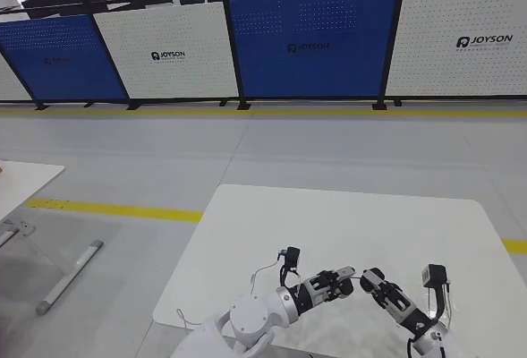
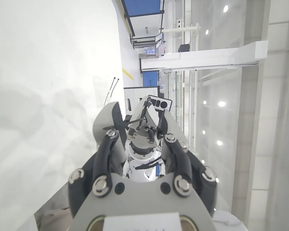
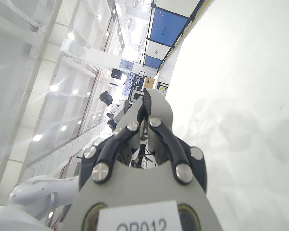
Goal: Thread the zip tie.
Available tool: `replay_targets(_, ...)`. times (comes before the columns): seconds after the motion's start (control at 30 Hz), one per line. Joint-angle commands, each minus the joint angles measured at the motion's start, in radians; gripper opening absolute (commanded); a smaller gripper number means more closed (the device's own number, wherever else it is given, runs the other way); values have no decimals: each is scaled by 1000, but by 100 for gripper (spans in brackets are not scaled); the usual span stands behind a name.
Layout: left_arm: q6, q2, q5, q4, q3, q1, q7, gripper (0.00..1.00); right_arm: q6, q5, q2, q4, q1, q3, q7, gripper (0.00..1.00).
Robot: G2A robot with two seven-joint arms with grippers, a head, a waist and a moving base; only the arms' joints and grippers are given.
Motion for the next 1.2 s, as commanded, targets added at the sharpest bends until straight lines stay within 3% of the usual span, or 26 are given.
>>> replay_targets(0.0, -1, 2, 10, -4, -3, 3, 0, 31, 0, 0, 0, 0, 0, 0, 0, 0)
replay_targets(0.23, 2, 5, 30, -13, -4, 12, -4, 31, 0, 0, 0, 0, 0, 0, 0, 0)
replay_targets(0.57, 28, 2, 65, -9, 13, -3, 15, 21, 0, 0, 0, 0, 0, 0, 0, 0)
replay_targets(0.77, 38, 0, 72, -7, 21, -9, 19, 23, 0, 0, 0, 0, 0, 0, 0, 0)
replay_targets(0.87, 42, -1, 69, -8, 21, -9, 24, 19, 0, 0, 0, 0, 0, 0, 0, 0)
replay_targets(1.03, 43, -2, 56, -7, 19, -11, 27, 1, 0, 0, 0, 0, 0, 0, 0, 0)
replay_targets(1.17, 41, -2, 49, -7, 16, -11, 22, 0, 0, 0, 0, 0, 0, 0, 0, 0)
